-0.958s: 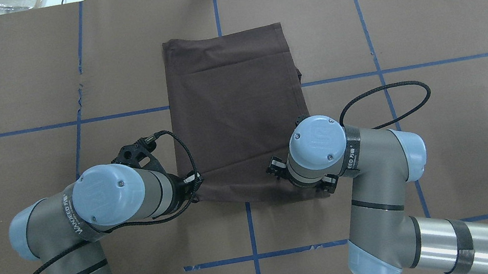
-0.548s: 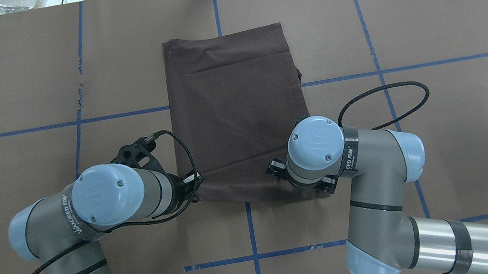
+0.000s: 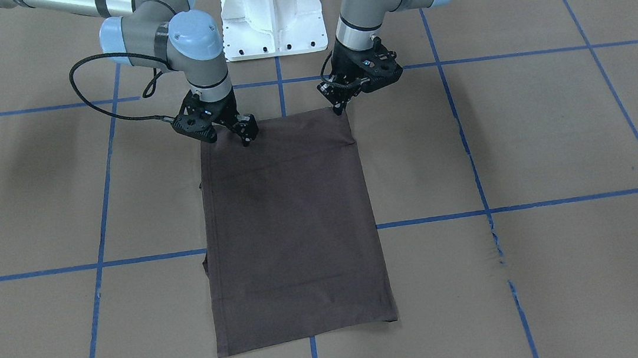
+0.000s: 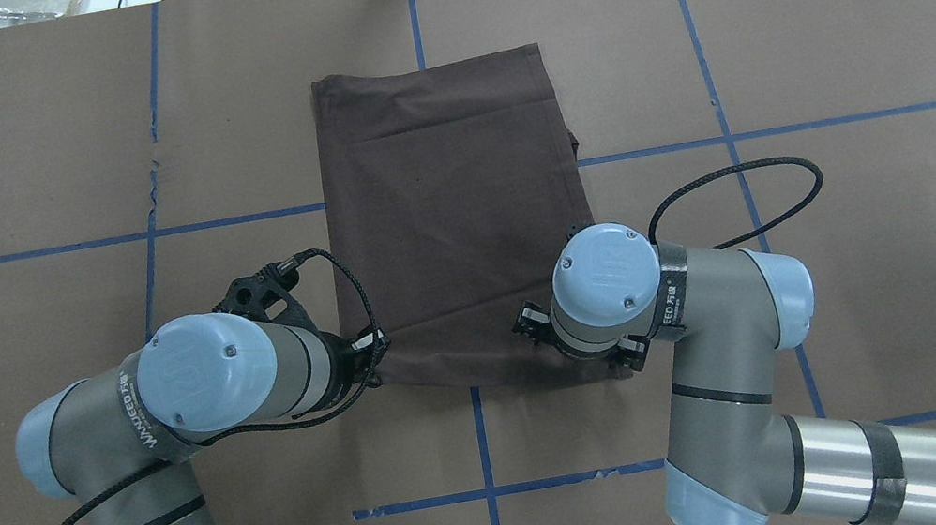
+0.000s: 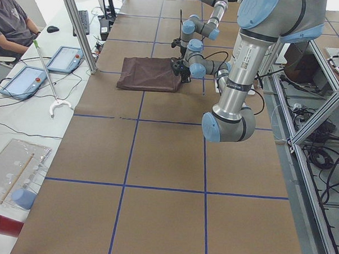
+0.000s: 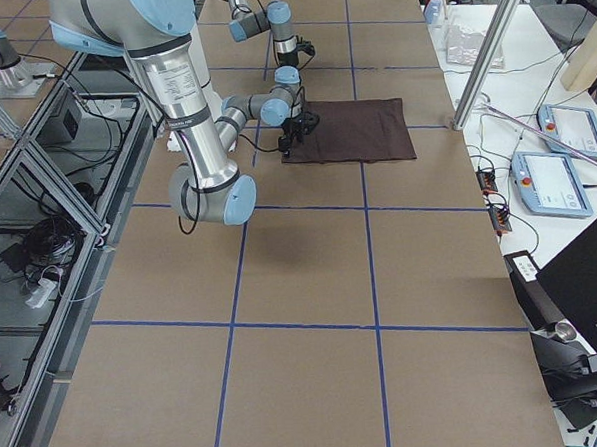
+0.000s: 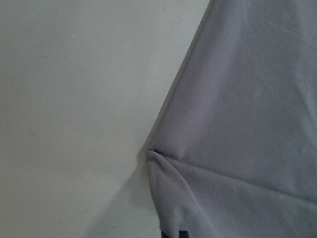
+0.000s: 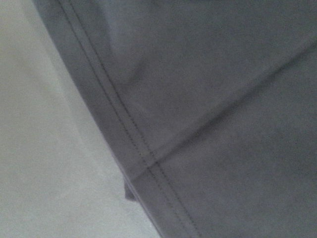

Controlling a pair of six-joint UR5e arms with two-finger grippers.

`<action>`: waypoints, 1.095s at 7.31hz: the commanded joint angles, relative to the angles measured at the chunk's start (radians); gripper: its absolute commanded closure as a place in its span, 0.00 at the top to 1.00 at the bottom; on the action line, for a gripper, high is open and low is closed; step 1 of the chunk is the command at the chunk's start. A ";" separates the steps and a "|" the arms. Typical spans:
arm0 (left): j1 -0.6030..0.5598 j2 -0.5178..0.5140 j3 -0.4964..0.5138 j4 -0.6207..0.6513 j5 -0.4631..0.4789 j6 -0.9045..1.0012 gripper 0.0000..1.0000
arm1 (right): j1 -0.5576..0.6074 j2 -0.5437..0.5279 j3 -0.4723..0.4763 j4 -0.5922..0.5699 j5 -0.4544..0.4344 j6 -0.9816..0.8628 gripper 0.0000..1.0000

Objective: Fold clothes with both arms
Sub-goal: 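Grasp the bottom corners nearest the robot with both grippers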

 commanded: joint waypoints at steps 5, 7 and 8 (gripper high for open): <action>-0.008 0.001 0.000 0.000 0.000 0.000 0.00 | 0.000 0.003 0.001 0.000 0.008 -0.002 0.00; -0.009 0.001 0.002 0.000 0.000 0.000 0.00 | 0.001 0.008 0.006 0.001 0.006 -0.004 0.00; -0.011 0.001 0.002 0.000 0.000 0.000 0.00 | 0.003 0.008 0.009 0.001 0.006 -0.004 0.00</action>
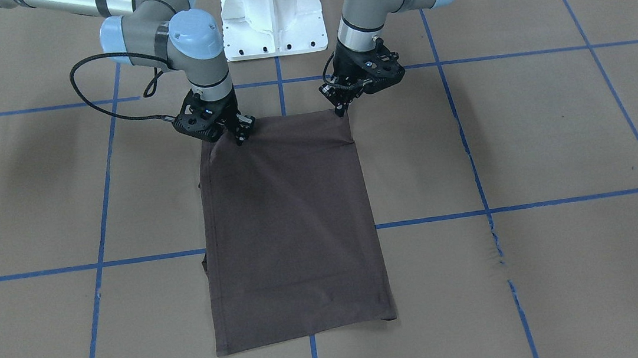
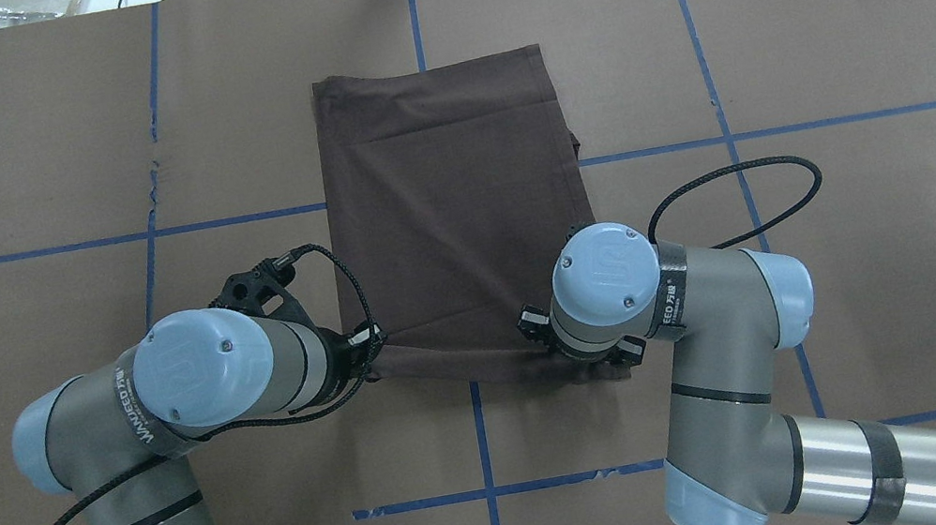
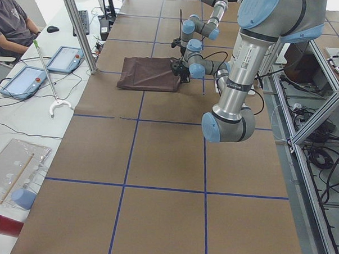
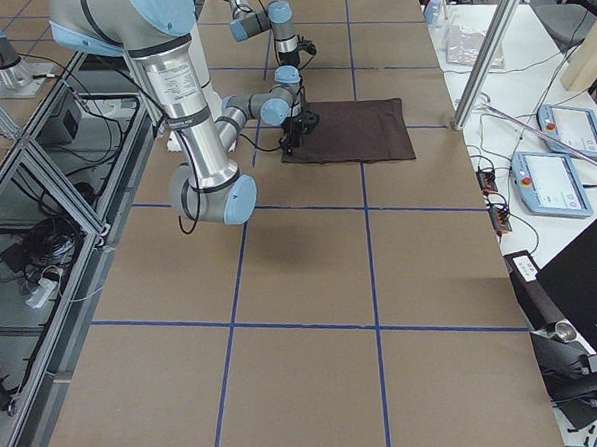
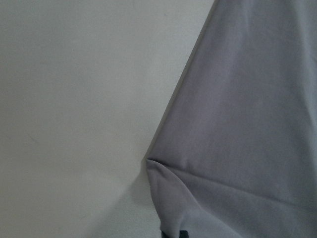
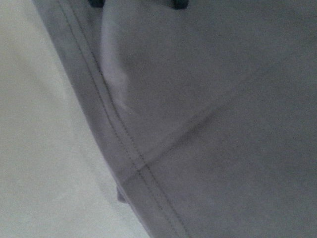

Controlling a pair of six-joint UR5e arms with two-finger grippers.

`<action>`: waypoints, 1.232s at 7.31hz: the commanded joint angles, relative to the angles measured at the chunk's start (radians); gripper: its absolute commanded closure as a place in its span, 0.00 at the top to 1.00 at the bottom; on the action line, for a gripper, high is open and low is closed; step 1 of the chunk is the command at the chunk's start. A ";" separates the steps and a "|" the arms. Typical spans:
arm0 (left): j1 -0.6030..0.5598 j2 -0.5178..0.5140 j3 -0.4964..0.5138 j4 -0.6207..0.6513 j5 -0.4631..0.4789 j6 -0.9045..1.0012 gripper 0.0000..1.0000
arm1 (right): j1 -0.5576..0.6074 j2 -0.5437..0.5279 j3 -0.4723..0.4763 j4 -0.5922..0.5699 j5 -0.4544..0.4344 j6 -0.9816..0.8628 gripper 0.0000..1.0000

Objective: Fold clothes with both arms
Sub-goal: 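Grasp the bottom corners nearest the robot with both grippers, then lift the bottom edge and fold it away from the robot with both grippers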

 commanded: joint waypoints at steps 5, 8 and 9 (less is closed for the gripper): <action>-0.003 -0.002 0.000 -0.002 0.000 0.002 0.00 | 0.009 0.028 0.009 0.007 -0.007 0.001 0.00; -0.005 0.017 -0.048 0.006 -0.002 0.000 0.00 | 0.013 -0.014 0.070 0.008 0.005 -0.002 0.00; 0.007 0.017 -0.088 0.046 -0.003 0.000 0.00 | -0.006 -0.059 0.146 0.007 0.018 -0.001 0.00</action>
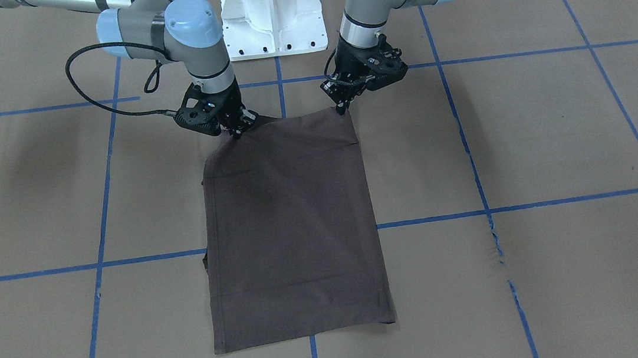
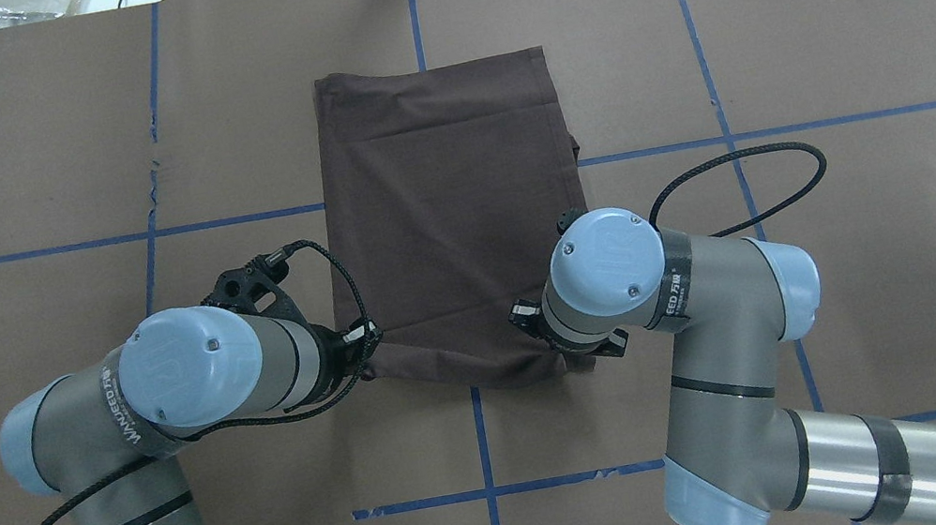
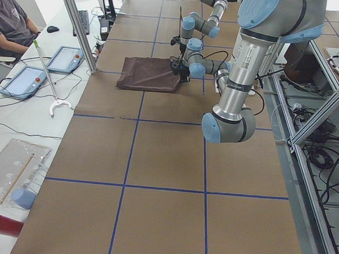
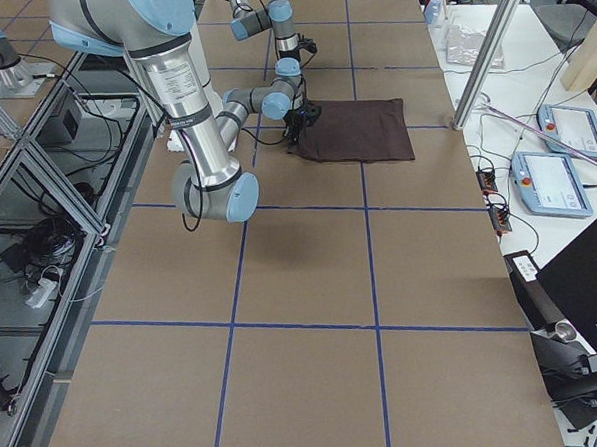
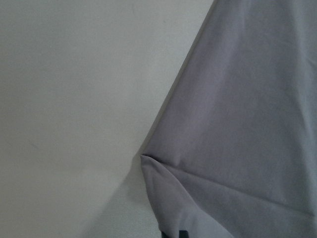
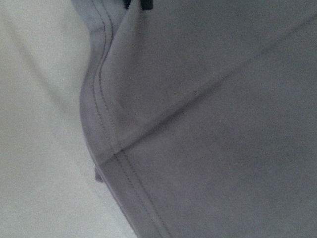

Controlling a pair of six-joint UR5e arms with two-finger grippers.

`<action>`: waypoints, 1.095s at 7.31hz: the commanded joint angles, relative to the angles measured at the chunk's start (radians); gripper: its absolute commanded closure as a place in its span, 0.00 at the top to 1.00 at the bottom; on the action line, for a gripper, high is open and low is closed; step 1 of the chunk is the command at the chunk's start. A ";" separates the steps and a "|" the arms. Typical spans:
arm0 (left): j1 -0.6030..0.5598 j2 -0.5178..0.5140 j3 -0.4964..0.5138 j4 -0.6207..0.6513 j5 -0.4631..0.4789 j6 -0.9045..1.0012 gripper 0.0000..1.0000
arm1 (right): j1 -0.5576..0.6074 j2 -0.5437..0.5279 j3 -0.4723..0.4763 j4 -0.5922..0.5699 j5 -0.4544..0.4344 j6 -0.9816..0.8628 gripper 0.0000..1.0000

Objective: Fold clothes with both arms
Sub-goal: 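Lift the bottom edge and fold it away from the robot with both grippers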

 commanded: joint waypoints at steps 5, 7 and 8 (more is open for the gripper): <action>0.093 0.032 -0.188 0.114 -0.055 0.000 0.00 | -0.028 -0.066 0.167 0.028 0.043 -0.010 0.00; -0.085 -0.033 -0.144 0.105 -0.100 0.041 0.00 | 0.142 -0.061 0.111 0.069 0.130 -0.075 0.00; -0.167 -0.097 -0.027 0.078 -0.153 0.069 0.00 | 0.234 -0.026 0.053 0.071 0.220 -0.121 0.00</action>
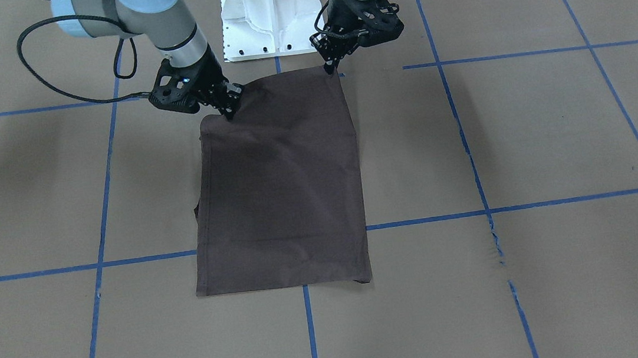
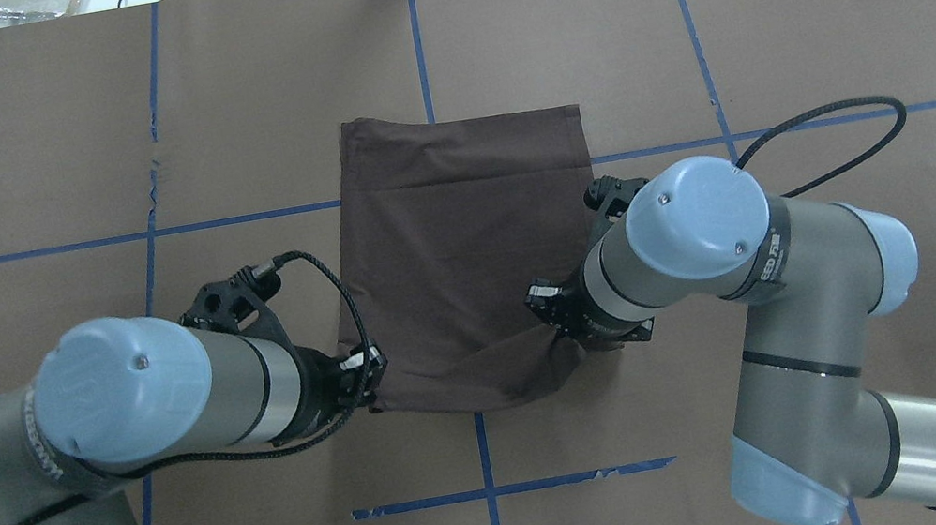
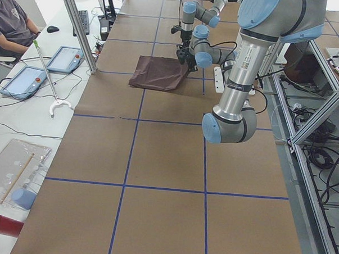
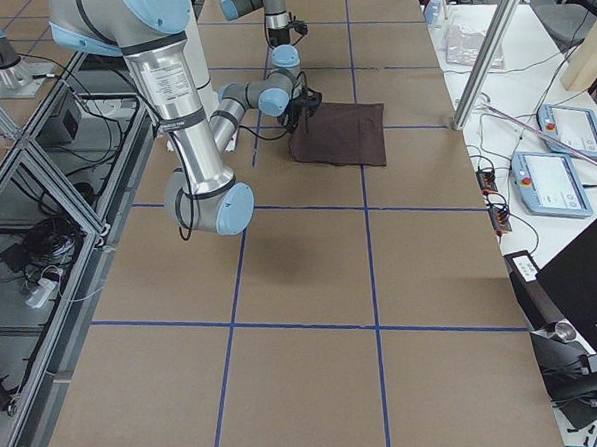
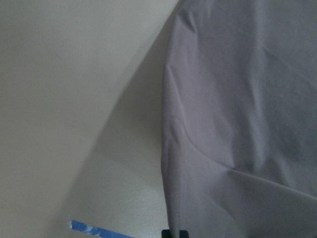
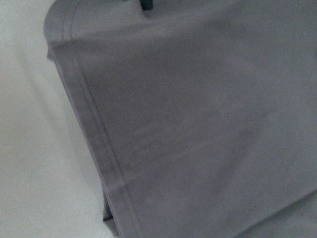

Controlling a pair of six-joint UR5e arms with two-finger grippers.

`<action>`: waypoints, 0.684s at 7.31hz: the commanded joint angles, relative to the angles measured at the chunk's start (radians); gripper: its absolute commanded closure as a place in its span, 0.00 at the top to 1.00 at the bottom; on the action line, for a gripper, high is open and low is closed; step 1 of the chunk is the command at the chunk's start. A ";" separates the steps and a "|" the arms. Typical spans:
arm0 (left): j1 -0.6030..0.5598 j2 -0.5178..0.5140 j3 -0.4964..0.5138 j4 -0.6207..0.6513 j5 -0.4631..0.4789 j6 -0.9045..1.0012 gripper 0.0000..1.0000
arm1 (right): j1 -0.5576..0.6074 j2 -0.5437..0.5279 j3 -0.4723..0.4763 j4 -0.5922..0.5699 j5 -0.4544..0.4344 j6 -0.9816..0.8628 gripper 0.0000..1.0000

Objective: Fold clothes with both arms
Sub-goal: 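Lift the bottom edge and fold it away from the robot with both grippers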

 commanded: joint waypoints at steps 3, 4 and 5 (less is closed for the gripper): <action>-0.279 -0.323 0.651 -0.304 -0.063 0.081 0.00 | 0.253 0.350 -0.591 0.031 0.166 -0.171 0.00; -0.325 -0.353 0.799 -0.444 -0.062 0.119 0.00 | 0.295 0.380 -0.747 0.164 0.177 -0.224 0.00; -0.339 -0.361 0.866 -0.506 -0.051 0.151 0.72 | 0.304 0.382 -0.807 0.245 0.164 -0.275 0.99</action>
